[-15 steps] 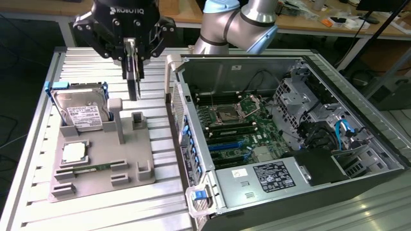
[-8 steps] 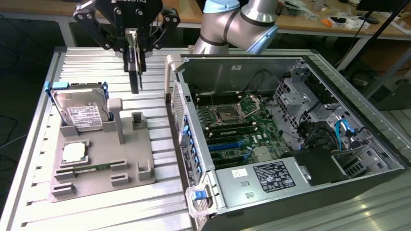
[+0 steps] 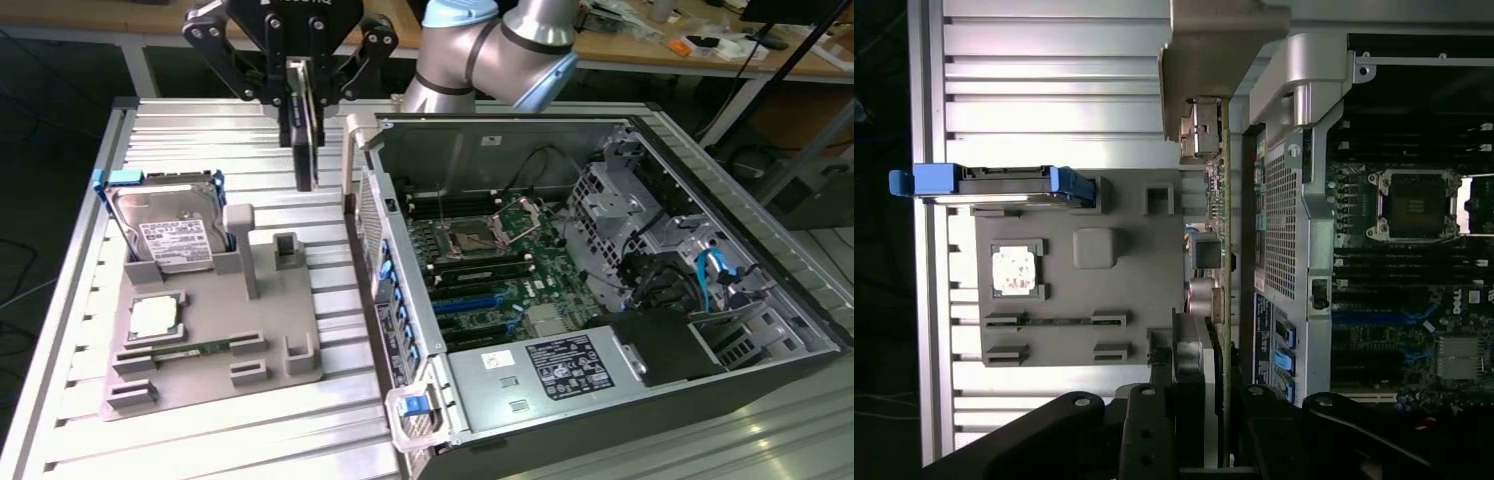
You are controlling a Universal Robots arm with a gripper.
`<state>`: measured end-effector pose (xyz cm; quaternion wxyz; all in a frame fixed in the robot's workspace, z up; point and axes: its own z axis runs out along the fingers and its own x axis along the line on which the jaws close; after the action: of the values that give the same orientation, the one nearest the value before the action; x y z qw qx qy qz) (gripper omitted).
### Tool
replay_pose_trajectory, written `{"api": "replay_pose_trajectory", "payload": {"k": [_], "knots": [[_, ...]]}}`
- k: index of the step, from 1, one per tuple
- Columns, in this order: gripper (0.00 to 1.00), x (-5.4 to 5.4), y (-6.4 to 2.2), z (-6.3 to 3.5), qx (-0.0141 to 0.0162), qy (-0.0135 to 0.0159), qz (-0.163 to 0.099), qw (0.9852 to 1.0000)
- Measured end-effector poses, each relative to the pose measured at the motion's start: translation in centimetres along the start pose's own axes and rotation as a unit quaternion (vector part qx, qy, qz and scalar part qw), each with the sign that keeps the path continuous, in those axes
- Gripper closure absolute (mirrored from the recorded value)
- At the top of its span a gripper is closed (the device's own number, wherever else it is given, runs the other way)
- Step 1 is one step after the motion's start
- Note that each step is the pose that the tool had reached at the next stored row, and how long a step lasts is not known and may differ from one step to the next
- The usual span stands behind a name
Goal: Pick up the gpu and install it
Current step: 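Pick up the gpu and move the gpu toward the slot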
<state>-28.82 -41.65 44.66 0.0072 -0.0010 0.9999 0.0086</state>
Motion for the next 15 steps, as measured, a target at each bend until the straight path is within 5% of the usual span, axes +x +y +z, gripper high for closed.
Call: {"api": "replay_pose_trajectory", "payload": {"k": [15], "knots": [[0.71, -3.6, -0.01, -0.08, 0.0, 0.0, 0.0, 1.0]]}}
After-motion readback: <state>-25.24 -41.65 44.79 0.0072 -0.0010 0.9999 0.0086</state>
